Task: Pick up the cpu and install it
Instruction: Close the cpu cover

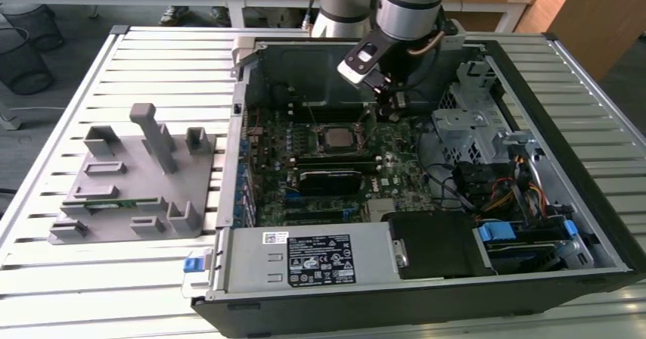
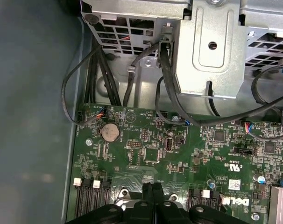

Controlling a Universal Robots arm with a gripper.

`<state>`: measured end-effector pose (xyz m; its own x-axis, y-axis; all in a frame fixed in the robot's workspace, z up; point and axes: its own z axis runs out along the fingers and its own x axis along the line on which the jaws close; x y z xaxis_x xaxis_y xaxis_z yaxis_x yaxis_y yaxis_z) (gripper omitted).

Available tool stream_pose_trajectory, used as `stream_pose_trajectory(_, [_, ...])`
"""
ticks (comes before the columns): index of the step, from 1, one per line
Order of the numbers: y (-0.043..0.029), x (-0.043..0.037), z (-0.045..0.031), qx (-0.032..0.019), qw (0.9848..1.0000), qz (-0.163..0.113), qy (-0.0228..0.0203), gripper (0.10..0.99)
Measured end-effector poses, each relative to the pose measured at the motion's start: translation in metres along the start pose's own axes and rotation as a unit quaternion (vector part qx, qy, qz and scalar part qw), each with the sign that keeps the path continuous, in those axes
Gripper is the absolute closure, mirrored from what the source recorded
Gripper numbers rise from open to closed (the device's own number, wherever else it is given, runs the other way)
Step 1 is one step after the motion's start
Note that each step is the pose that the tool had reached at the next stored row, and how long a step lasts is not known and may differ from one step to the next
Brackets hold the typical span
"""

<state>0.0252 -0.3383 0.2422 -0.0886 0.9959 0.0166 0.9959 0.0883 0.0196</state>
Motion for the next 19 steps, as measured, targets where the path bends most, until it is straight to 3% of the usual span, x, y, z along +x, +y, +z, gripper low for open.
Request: stream_pose_trajectory(19, [-0.0041, 0.0004, 0.0000, 0.0000, 1.0000, 0.000, 0.0000, 0.980])
